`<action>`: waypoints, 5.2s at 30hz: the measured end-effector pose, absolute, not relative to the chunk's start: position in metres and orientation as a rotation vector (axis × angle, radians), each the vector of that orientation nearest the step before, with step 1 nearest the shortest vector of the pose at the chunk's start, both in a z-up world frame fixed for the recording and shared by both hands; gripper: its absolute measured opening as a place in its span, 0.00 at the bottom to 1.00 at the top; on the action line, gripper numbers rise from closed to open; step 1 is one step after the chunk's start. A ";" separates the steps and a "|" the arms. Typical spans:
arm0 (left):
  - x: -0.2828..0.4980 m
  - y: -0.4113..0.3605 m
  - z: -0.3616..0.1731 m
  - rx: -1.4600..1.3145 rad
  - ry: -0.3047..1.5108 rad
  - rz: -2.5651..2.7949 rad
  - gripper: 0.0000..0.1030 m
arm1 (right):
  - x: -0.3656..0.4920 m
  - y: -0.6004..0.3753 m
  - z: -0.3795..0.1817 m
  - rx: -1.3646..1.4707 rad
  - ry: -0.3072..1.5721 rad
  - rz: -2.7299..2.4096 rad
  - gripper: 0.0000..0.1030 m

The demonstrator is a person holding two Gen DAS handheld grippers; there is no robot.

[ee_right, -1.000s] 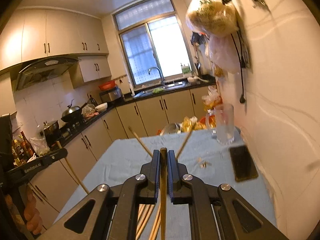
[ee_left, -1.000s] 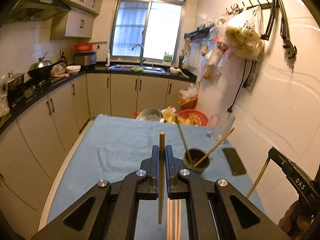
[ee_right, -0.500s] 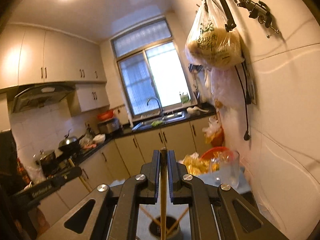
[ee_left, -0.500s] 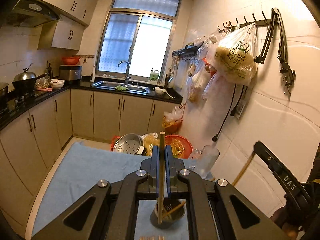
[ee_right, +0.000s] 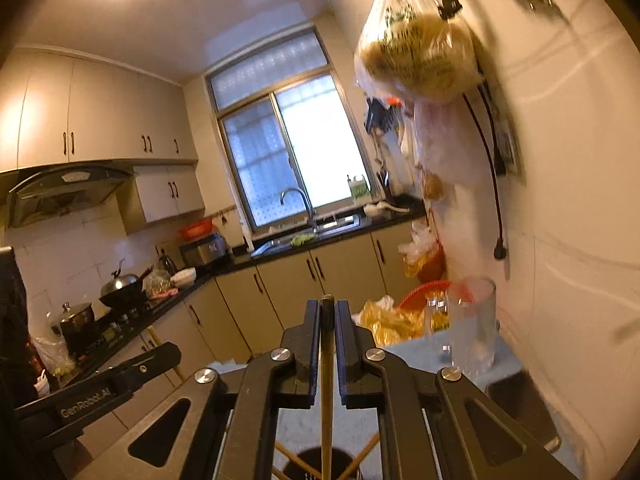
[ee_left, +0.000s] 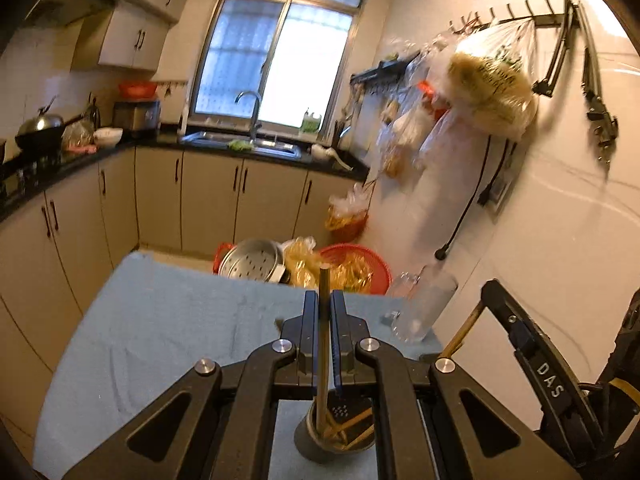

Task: Organize utensils
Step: 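Lower the chopstick into the cup and open the right tool, then move the right tool back over the loose chopsticks and close on one, then lift the wooden chopstick with the right tool toward the grey cup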

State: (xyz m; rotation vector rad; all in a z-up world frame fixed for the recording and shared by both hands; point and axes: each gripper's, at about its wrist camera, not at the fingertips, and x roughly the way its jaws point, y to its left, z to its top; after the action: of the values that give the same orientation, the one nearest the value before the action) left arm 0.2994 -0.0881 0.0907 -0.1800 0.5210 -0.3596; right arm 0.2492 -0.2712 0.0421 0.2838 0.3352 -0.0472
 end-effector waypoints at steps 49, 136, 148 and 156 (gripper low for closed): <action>0.083 0.013 0.006 -0.035 0.779 -0.154 0.59 | 0.047 -0.224 -0.041 0.297 0.844 0.121 0.38; 0.284 -0.093 -0.114 0.077 1.255 -0.310 0.45 | 0.187 -0.238 -0.160 0.215 1.213 0.064 0.09; 0.290 -0.107 -0.123 0.199 1.259 -0.238 0.43 | 0.189 -0.231 -0.159 0.172 1.220 0.043 0.09; 0.290 -0.093 -0.121 0.154 1.235 -0.256 0.21 | 0.196 -0.219 -0.160 0.065 1.258 0.041 0.09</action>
State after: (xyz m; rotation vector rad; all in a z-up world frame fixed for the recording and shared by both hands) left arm 0.2898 -0.0935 -0.1208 0.1541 1.2346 -0.2560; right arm 0.1958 -0.2188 -0.1596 0.0653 1.2577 0.0407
